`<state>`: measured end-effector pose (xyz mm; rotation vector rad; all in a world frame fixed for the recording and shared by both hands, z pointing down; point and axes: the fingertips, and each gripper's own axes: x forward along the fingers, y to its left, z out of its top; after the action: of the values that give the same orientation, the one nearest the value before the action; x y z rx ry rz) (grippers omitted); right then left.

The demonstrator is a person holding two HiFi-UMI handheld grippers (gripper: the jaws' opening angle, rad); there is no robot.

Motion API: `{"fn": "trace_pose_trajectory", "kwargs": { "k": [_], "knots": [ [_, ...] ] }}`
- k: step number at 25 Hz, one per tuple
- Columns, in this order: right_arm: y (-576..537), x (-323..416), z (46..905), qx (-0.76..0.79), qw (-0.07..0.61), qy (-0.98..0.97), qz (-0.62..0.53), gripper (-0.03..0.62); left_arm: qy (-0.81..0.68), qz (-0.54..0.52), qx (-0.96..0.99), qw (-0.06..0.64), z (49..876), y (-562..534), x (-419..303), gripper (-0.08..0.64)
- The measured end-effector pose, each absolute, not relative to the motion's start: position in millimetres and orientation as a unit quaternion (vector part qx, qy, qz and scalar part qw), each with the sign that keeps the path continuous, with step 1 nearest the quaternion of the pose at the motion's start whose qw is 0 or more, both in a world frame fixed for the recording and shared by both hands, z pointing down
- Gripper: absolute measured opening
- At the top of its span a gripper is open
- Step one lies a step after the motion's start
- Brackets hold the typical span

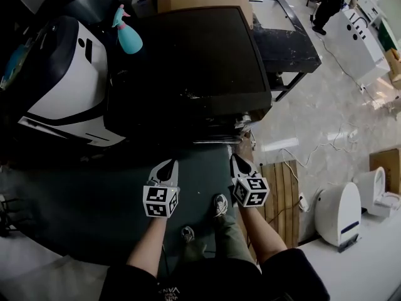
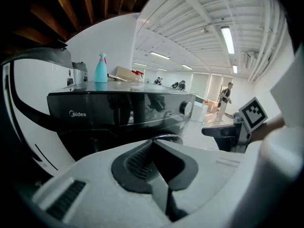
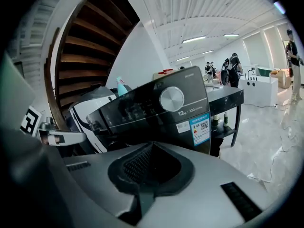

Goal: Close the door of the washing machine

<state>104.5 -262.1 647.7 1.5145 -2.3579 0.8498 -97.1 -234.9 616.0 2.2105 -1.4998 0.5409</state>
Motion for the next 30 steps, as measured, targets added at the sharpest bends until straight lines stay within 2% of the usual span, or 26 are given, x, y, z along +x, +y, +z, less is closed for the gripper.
{"fn": "trace_pose_trajectory", "kwargs": {
  "k": [8,18,30],
  "knots": [
    [-198,109,583,0.541,0.068,-0.798,0.256,0.0,-0.523,0.184,0.814,0.171,573,-176,-106,0.011],
    [-106,85,530,0.553,0.021,-0.795,0.247,0.0,-0.478,0.173,0.846,0.159,545,-88,-107,0.011],
    [-16,57,488,0.55,0.01,-0.81,0.204,0.0,-0.469,0.161,0.86,0.122,510,-5,-139,0.012]
  ]
}}
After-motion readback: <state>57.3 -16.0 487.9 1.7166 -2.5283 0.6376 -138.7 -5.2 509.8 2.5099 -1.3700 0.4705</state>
